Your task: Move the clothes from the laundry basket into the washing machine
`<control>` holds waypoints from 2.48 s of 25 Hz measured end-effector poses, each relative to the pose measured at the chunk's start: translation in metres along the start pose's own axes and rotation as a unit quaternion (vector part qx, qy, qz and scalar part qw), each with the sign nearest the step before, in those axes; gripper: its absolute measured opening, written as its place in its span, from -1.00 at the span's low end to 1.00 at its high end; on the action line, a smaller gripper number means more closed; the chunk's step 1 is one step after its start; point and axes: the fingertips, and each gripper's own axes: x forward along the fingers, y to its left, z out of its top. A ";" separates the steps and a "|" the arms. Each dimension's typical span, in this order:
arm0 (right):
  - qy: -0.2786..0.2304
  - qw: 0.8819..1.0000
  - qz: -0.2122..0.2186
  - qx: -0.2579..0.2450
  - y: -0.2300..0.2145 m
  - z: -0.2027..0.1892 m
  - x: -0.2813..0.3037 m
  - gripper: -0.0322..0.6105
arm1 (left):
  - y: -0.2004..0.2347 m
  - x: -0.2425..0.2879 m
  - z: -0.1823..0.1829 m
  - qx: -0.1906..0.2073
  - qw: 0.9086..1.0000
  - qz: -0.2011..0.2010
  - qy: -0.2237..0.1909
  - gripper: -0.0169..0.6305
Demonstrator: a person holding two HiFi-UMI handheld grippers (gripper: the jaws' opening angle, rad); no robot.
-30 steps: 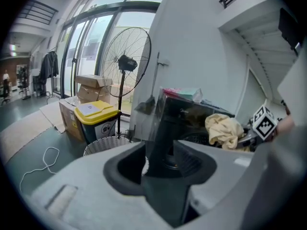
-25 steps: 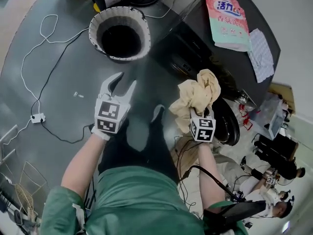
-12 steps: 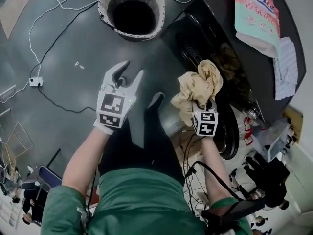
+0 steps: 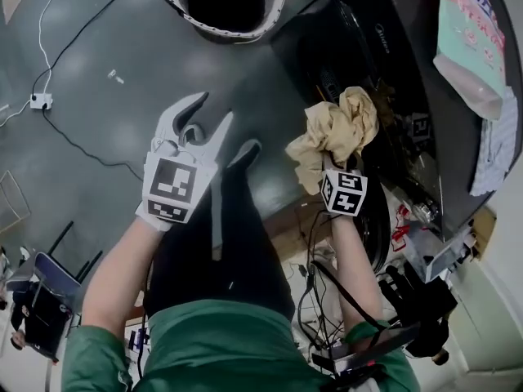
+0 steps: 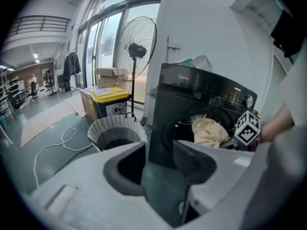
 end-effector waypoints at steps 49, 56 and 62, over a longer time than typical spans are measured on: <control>-0.003 0.972 -0.165 0.166 -0.157 -0.003 0.201 -0.10 | 0.018 0.065 -0.142 -0.060 0.996 -0.062 0.034 -0.39; 0.004 0.979 -0.153 0.133 -0.158 0.002 0.206 0.08 | 0.017 0.070 -0.140 -0.060 0.996 -0.062 0.033 -0.39; -0.019 0.981 -0.163 0.100 -0.152 0.015 0.191 0.08 | 0.014 0.072 -0.131 -0.061 0.995 -0.069 0.031 -0.39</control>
